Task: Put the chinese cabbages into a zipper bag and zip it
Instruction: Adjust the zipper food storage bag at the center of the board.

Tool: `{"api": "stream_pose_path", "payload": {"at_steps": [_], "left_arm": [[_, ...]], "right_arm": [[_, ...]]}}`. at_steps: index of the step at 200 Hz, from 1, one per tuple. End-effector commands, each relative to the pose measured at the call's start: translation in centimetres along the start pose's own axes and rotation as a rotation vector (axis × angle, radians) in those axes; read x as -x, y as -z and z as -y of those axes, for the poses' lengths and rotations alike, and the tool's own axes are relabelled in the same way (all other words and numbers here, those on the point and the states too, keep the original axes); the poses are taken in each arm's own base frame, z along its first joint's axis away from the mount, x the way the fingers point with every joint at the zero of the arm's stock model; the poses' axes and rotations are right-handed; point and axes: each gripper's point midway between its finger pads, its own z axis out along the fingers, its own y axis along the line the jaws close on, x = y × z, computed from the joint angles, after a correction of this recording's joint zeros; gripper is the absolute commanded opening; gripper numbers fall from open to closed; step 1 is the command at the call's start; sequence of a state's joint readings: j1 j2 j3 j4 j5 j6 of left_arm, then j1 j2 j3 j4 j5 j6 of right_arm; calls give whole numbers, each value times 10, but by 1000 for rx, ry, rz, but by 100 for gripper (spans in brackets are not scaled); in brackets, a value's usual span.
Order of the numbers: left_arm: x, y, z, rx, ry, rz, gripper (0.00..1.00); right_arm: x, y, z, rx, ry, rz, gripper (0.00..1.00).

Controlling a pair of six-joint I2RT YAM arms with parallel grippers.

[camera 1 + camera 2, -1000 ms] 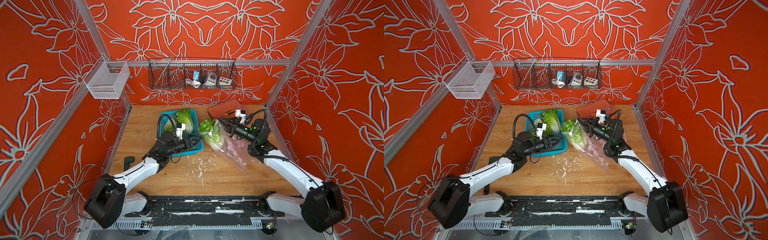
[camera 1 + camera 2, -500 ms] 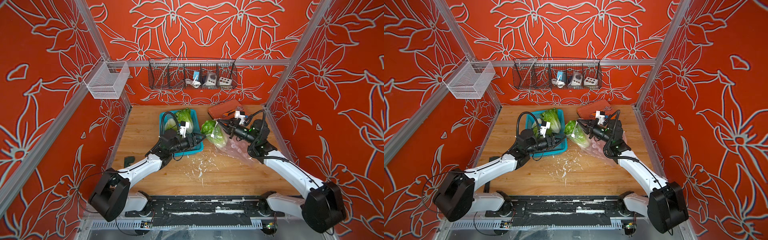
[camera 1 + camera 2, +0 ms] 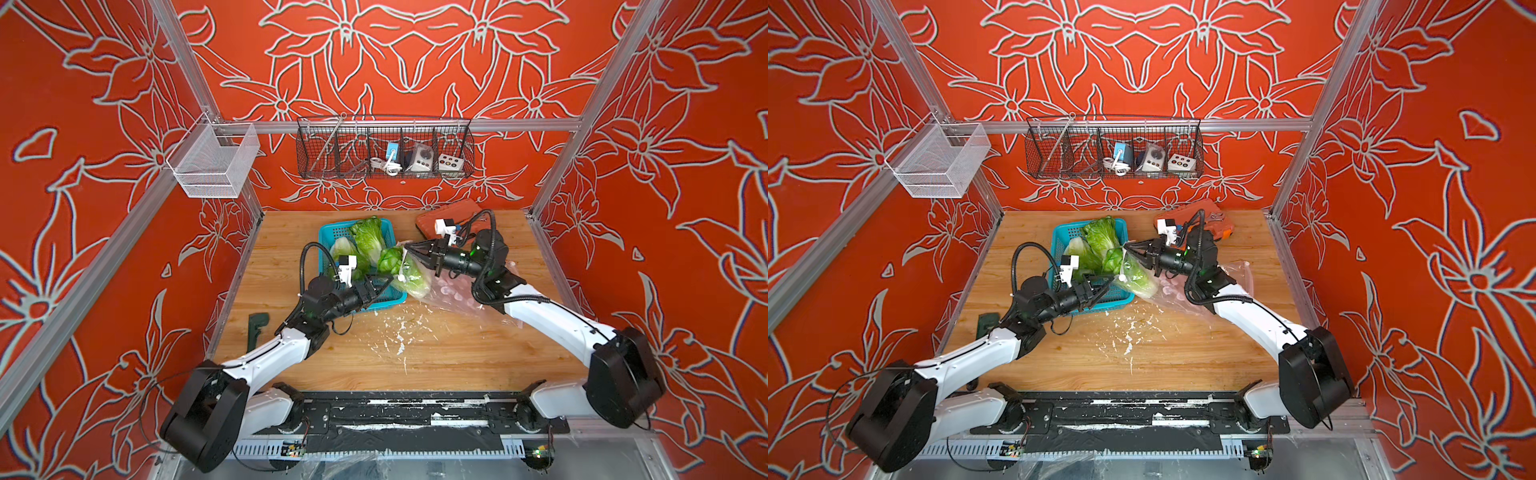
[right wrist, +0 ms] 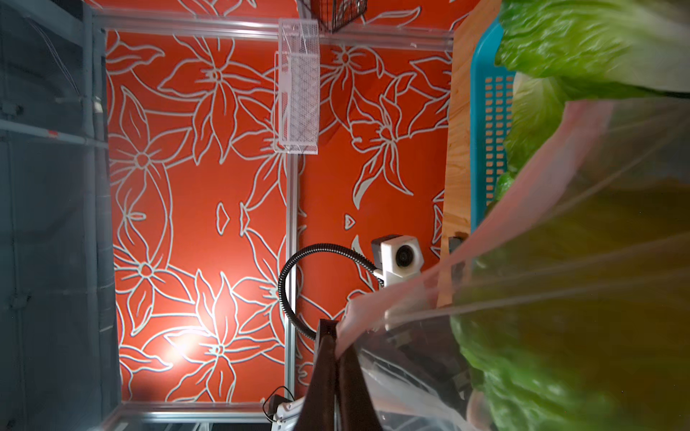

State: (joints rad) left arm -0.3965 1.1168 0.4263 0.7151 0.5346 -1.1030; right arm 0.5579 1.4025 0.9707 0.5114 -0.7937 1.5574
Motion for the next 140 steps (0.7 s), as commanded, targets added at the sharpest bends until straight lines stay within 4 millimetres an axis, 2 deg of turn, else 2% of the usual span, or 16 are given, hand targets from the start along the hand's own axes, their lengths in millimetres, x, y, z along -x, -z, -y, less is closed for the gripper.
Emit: {"api": "stream_pose_path", "payload": {"at_steps": [1, 12, 21, 45, 62, 100, 140], "left_arm": [[16, 20, 9, -26, -57, 132, 96], [13, 25, 0, -9, -61, 140, 97], [12, 27, -10, 14, -61, 141, 97], [20, 31, -22, 75, -91, 134, 95], [29, 29, -21, 129, -148, 116, 94], [20, 10, -34, 164, -127, -9, 93], [3, -3, -41, 149, -87, -77, 84]], "right_arm": [[-22, -4, 24, -96, 88, -130, 0], [-27, -3, 54, -203, 113, -169, 0], [-29, -4, 68, -249, 144, -204, 0], [-35, -1, 90, -359, 228, -312, 0], [-37, 6, 104, -445, 292, -364, 0], [-42, 2, 110, -416, 297, -411, 0], [-39, -1, 104, -392, 311, -401, 0]]}}
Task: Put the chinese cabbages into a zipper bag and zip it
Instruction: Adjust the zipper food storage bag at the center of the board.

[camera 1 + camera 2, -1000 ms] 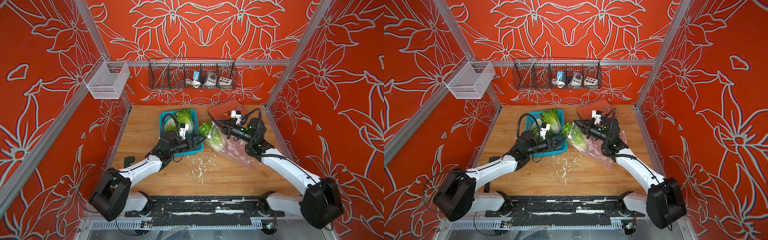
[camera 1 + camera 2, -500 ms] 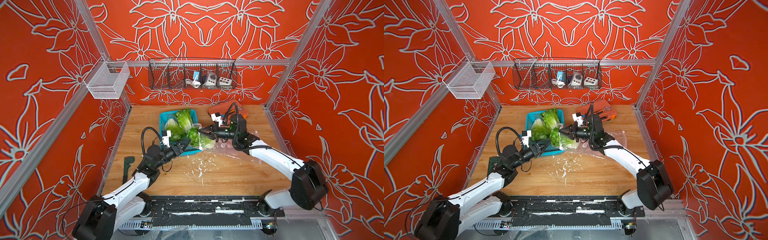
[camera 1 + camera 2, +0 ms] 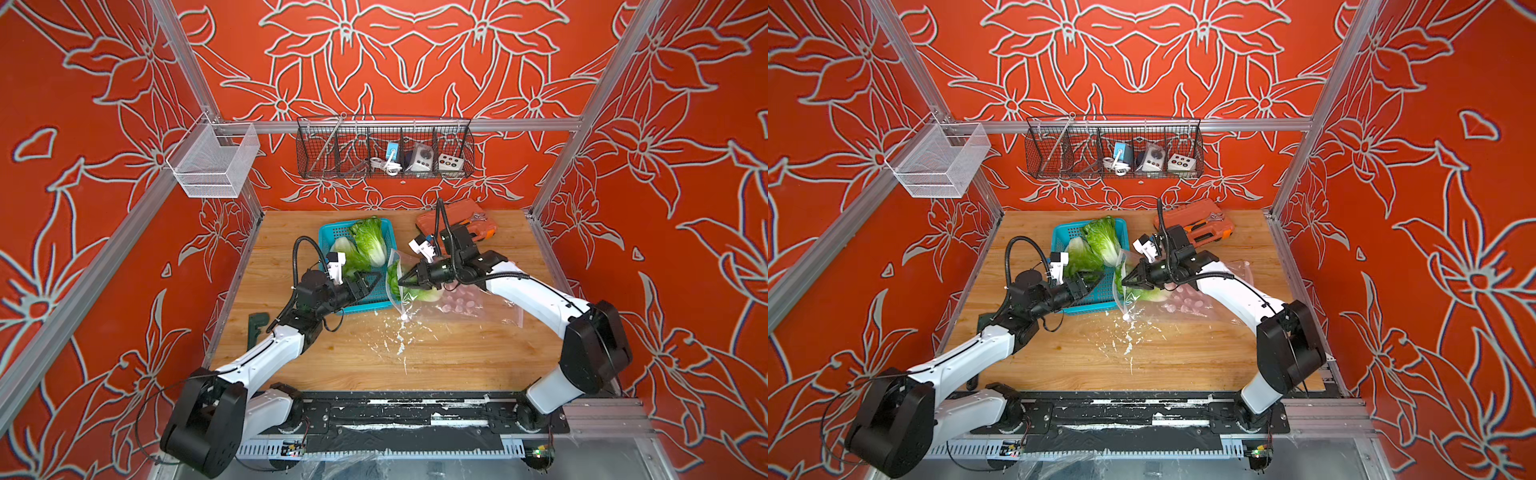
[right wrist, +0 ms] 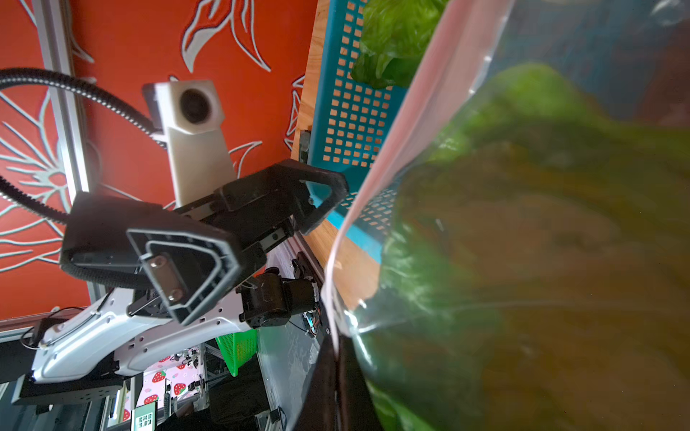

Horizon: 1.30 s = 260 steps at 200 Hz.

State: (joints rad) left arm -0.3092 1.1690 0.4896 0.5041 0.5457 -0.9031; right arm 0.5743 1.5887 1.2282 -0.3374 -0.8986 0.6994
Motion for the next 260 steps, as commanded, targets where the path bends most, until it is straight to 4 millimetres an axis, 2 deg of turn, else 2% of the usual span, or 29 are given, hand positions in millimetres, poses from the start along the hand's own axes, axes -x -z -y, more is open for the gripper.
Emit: {"api": "stream_pose_path", "payload": {"at_steps": [1, 28, 72, 96, 116, 130, 152, 166, 181, 198, 217, 260], "left_arm": [[-13, -6, 6, -34, -9, -62, 84], [-17, -15, 7, -40, -23, -85, 76], [-30, -34, 0, -33, -33, -171, 54], [-34, -41, 2, -44, -33, -197, 38], [-33, -41, 12, -77, -32, -203, 18], [-26, -37, 30, -113, -37, -193, 0], [-15, -29, 80, -174, -88, -155, 0], [-22, -29, 117, -231, -117, -152, 0], [-30, -29, 159, -323, -127, -165, 0], [-31, -28, 194, -376, -145, -157, 0], [-34, -27, 217, -410, -154, -149, 0], [-34, -22, 242, -468, -150, -133, 0]], "right_arm": [[-1, -1, -3, 17, 35, -19, 0], [0, -2, -1, 18, 28, -18, 0], [1, -2, 0, 20, 29, -14, 0], [4, -1, -4, 27, 39, -10, 0], [5, 4, -5, 13, 48, -10, 0], [9, 19, -8, -27, 73, 5, 0], [15, 63, -5, -178, 115, 68, 0], [23, 92, -6, -244, 127, 122, 0], [28, 117, -17, -264, 135, 160, 0], [30, 137, -33, -291, 169, 195, 0], [31, 149, -56, -245, 192, 230, 0], [42, 168, -82, -182, 212, 296, 0]]}}
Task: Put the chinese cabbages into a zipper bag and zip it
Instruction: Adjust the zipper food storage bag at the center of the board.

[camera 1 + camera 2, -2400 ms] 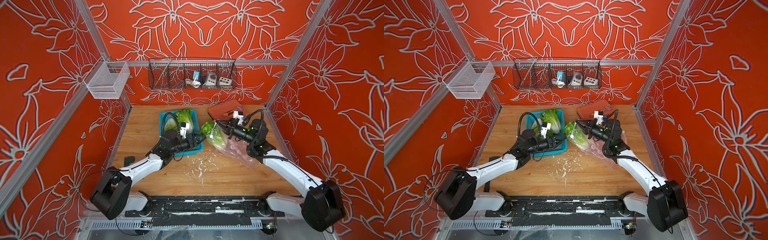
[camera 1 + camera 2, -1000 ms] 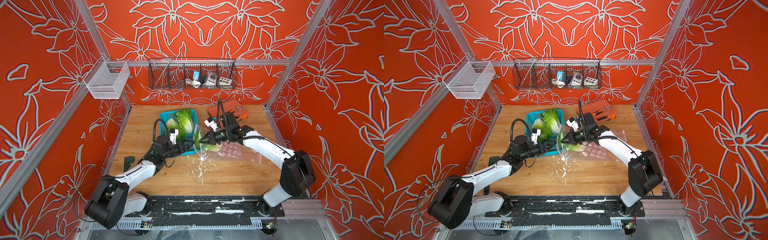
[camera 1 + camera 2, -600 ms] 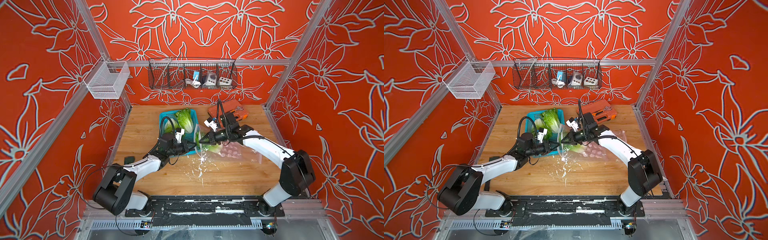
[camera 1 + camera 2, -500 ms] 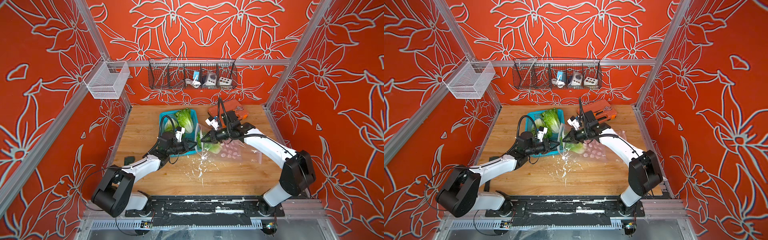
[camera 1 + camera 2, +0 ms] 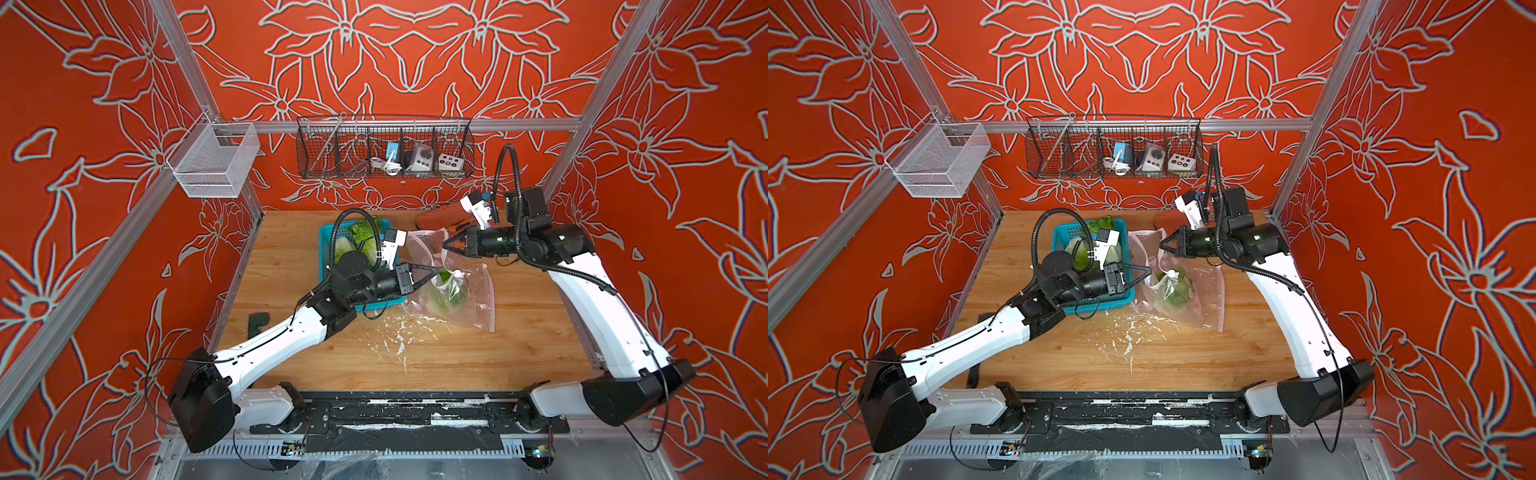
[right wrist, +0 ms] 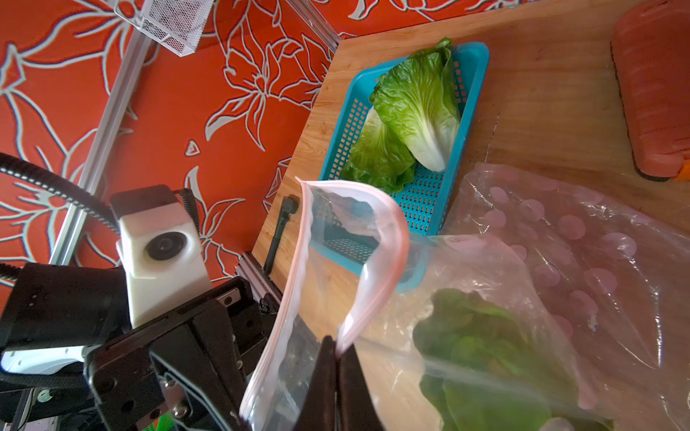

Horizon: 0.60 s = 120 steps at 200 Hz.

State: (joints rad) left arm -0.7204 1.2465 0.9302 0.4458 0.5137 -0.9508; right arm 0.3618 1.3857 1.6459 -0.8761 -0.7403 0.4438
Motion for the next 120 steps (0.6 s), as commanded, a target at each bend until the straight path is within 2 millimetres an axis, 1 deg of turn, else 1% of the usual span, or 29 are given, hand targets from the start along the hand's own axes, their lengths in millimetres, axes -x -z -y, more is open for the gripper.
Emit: {"api": "stream_pose_path", "payload": {"at_steps": [1, 11, 15, 25, 41, 48, 54, 64, 74, 84, 94, 105, 120], "left_arm": [[13, 0, 26, -58, -21, 54, 0], [12, 0, 23, -55, -15, 64, 0], [10, 0, 19, -49, -9, 65, 0], [6, 1, 1, -13, 17, 83, 0], [5, 4, -30, 54, 52, 106, 0], [5, 5, -37, 60, 67, 107, 0], [7, 6, -40, 58, 75, 112, 0], [12, 8, -44, 67, 77, 126, 0], [18, 9, -47, 78, 67, 141, 0], [23, 9, -49, 85, 60, 141, 0], [26, 6, -49, 86, 53, 131, 0], [25, 2, -48, 80, 46, 109, 0], [23, -2, -45, 61, 58, 89, 0]], "right_arm": [[8, 9, -8, 24, 2, 11, 0], [11, 6, -9, 38, -2, 16, 0], [11, 4, -7, 44, -8, 15, 0], [11, -7, 2, 47, -24, 9, 0], [4, -26, 20, 46, -56, -16, 0], [1, -31, 25, 53, -69, -27, 1], [-1, -32, 24, 64, -70, -33, 5], [-1, -27, 15, 92, -47, -31, 14], [-2, -17, 7, 93, -11, -21, 30], [-2, -7, 5, 53, 18, -7, 42], [-4, 1, 15, -30, 14, -4, 54], [-8, 5, 28, -120, -1, -16, 63], [-15, 6, 40, -197, -12, -42, 71]]}}
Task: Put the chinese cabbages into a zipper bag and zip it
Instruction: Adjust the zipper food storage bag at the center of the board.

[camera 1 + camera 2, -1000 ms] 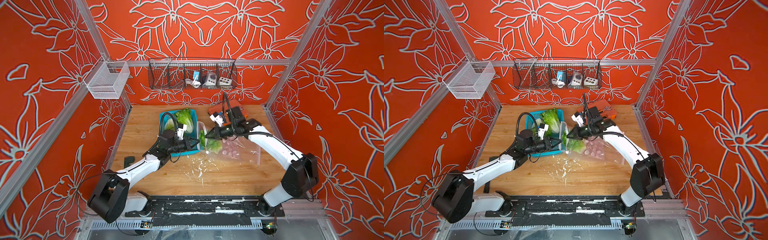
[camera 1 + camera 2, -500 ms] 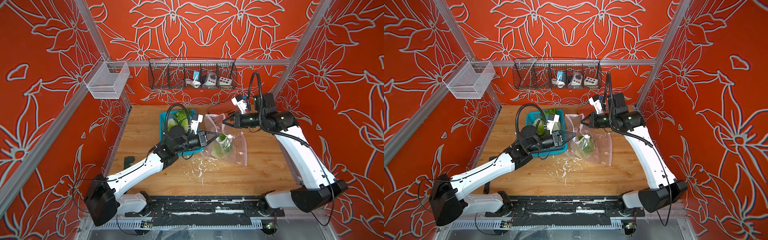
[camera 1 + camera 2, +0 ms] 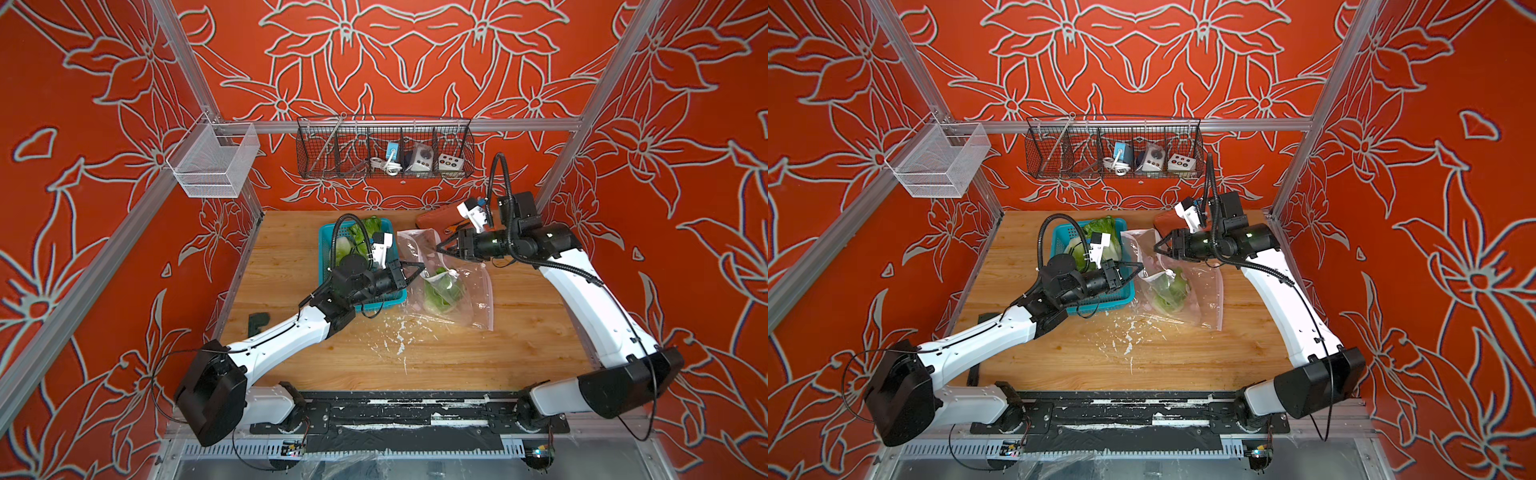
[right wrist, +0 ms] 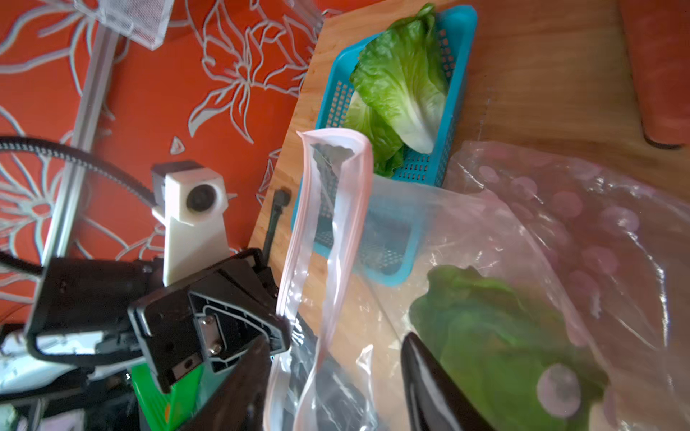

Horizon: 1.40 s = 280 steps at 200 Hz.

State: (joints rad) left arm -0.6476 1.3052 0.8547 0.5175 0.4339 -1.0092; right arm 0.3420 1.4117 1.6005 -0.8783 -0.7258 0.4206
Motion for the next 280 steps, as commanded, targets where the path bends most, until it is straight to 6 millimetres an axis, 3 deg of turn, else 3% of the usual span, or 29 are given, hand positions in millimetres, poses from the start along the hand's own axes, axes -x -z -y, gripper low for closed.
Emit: {"api": "stream_pose_path", "payload": {"at_steps": [1, 46, 64, 86, 107, 124, 154, 175, 199, 246, 260, 280], "left_arm": [[4, -5, 18, -66, -26, -15, 0], [-3, -10, 27, -80, -40, -36, 0], [-7, -15, 28, -78, -47, -52, 0], [-8, -20, 30, -79, -52, -58, 0], [-3, -29, 39, -101, -66, -67, 0], [-1, -45, 53, -134, -79, -88, 0], [-10, -83, 86, -227, -98, -169, 0], [-12, -90, 99, -293, -74, -191, 0], [-15, -82, 70, -237, -55, -178, 0], [-26, -47, -57, 56, 0, -163, 2], [-31, -36, -87, 137, 2, -185, 6], [-37, -22, -113, 233, -15, -215, 11]], "right_arm": [[-9, 17, 16, -159, 19, -5, 71], [-18, 7, 36, -332, 53, -44, 73], [-15, -3, 34, -334, 87, -65, 71], [-18, -2, 44, -429, 116, -96, 55], [-7, 28, 59, -576, 160, -28, 21], [4, 64, 66, -679, 178, 40, 3], [20, 128, 69, -875, 215, 130, 0], [28, 146, 51, -853, 229, 181, 0], [23, 117, 41, -706, 204, 148, 0], [-13, 5, 68, -397, 30, 22, 0], [-20, -17, 72, -322, -28, 17, 0], [-26, -38, 74, -241, -90, 1, 0]]}}
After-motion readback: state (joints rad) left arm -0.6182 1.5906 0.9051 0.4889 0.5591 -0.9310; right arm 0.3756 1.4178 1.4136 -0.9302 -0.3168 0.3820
